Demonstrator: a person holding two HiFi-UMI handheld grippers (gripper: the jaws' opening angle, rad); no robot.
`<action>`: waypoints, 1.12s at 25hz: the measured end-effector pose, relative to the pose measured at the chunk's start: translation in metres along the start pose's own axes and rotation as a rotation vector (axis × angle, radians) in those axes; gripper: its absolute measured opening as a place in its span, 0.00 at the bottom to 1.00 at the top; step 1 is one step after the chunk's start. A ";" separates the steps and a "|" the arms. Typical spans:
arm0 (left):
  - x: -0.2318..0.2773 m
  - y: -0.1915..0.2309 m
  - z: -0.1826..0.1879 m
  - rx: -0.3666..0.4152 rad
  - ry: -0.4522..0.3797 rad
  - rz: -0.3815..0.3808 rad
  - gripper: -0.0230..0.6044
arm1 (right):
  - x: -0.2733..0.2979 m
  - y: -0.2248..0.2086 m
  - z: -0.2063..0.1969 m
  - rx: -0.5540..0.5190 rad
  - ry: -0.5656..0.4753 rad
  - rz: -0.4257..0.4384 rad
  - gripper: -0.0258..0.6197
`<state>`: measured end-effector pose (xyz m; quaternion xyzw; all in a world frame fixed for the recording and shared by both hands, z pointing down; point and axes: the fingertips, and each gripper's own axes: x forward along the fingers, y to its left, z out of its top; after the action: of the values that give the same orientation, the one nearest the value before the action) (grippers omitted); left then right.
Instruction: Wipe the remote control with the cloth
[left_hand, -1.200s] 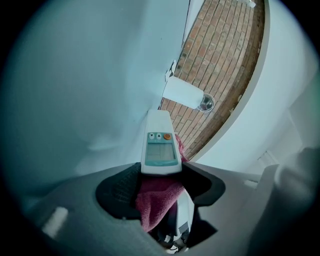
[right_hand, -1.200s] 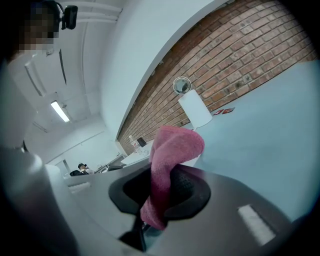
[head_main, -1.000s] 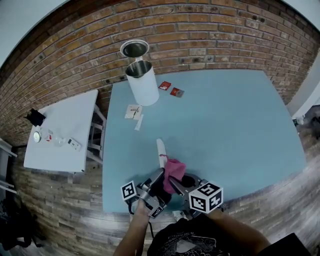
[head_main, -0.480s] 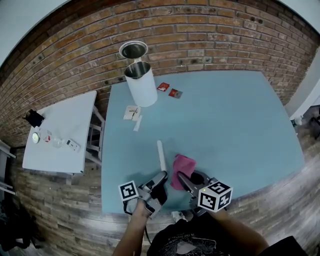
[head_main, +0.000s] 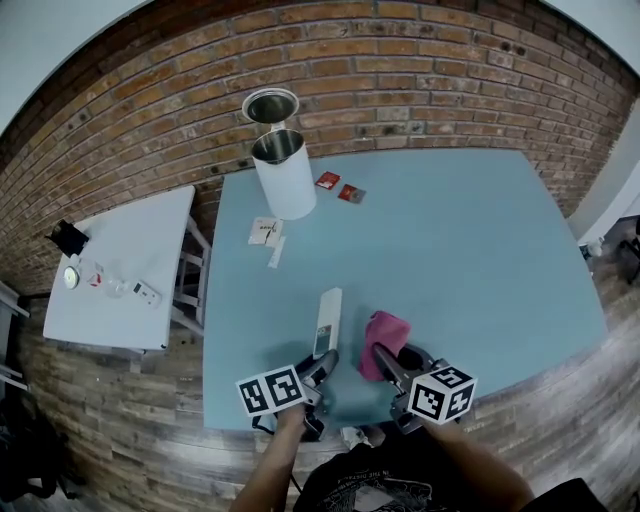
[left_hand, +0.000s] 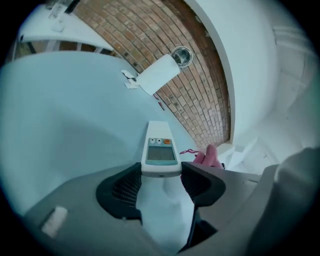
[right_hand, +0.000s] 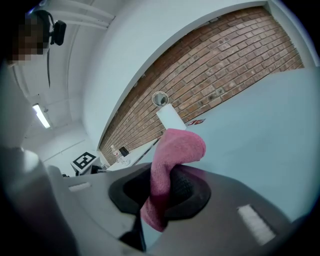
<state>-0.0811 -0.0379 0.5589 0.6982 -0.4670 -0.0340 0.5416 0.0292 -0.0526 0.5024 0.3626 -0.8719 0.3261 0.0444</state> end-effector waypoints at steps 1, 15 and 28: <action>-0.001 0.000 0.002 0.064 -0.004 0.042 0.42 | 0.000 0.000 -0.001 0.000 0.002 -0.002 0.14; 0.010 0.012 -0.007 0.650 0.108 0.387 0.43 | -0.010 -0.009 -0.006 -0.007 -0.002 -0.046 0.14; -0.002 -0.002 -0.006 0.745 -0.011 0.471 0.44 | -0.014 -0.003 -0.007 -0.058 0.029 -0.007 0.14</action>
<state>-0.0779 -0.0323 0.5590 0.7201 -0.5966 0.2576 0.2435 0.0407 -0.0413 0.5051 0.3594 -0.8790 0.3059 0.0687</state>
